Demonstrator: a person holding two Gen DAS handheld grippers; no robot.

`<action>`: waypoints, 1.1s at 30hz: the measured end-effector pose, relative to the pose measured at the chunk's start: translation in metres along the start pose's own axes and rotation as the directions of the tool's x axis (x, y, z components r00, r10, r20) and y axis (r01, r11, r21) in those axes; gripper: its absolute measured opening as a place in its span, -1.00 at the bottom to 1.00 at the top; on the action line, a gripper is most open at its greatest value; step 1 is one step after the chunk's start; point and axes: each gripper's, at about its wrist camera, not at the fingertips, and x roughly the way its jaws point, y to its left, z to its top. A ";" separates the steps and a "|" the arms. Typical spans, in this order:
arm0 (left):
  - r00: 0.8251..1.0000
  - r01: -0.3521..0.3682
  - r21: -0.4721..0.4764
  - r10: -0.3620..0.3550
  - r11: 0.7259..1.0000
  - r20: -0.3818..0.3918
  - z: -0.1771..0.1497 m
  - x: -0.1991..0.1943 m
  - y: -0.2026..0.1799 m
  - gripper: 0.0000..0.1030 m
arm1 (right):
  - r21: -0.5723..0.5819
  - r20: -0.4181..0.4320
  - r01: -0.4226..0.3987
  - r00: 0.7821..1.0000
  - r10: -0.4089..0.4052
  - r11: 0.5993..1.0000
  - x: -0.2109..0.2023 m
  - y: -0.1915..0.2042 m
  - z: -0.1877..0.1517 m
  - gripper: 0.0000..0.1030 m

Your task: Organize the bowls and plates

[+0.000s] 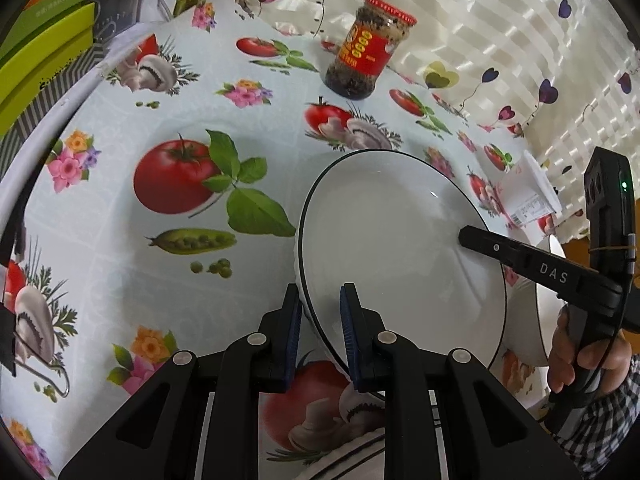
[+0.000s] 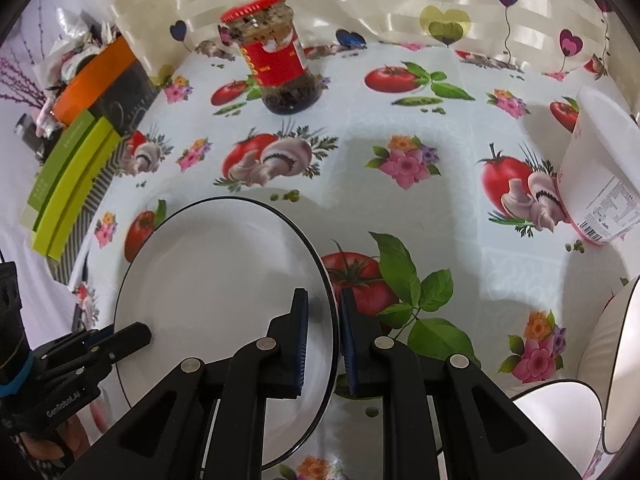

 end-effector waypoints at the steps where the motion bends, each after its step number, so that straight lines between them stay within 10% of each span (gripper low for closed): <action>1: 1.000 -0.001 0.000 0.001 1.000 0.003 0.000 -0.002 0.000 -0.60 | 0.000 0.005 -0.003 1.000 0.003 1.000 -0.002 0.001 0.000 -0.70; 33: 0.998 -0.006 -0.008 0.006 1.000 0.059 -0.062 -0.086 -0.004 -0.60 | 0.009 0.049 -0.081 0.996 0.081 0.997 -0.098 0.043 -0.082 -0.70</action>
